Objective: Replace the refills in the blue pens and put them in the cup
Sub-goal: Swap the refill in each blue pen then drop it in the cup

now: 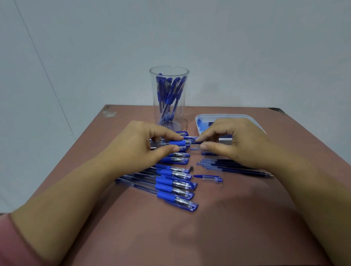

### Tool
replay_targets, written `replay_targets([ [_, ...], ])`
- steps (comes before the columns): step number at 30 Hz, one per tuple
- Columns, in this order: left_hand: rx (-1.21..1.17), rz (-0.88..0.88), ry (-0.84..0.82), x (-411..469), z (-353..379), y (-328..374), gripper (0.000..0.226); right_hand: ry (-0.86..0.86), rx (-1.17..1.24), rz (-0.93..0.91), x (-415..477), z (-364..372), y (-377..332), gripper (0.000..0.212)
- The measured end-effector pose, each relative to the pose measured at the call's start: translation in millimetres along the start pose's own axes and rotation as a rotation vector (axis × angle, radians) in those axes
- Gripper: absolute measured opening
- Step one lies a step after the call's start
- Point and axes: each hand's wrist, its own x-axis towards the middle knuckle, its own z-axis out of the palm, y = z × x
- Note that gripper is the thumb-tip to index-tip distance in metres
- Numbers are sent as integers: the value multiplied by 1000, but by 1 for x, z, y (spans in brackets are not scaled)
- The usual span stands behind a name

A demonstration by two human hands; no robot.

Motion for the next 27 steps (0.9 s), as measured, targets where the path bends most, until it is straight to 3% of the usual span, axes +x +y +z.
replay_targets([
  [5, -25, 10, 8, 1, -1, 1, 24, 39, 18, 41, -4, -5, 4, 23],
  [10, -37, 39, 7, 1, -1, 2, 24, 47, -15, 42, -1, 3, 1, 13],
  [16, -26, 51, -5, 1, -2, -3, 28, -3, -54, 2, 2, 13, -5, 35],
  [19, -31, 51, 4, 2, -4, -3, 29, 25, -53, 55, 0, 10, -5, 32],
  [22, -30, 53, 16, 2, -4, -4, 29, -72, 2, 104, -2, 12, -5, 19],
  [27, -23, 38, 25, 2, -5, -5, 26, -202, -29, 96, 4, 21, -9, 21],
])
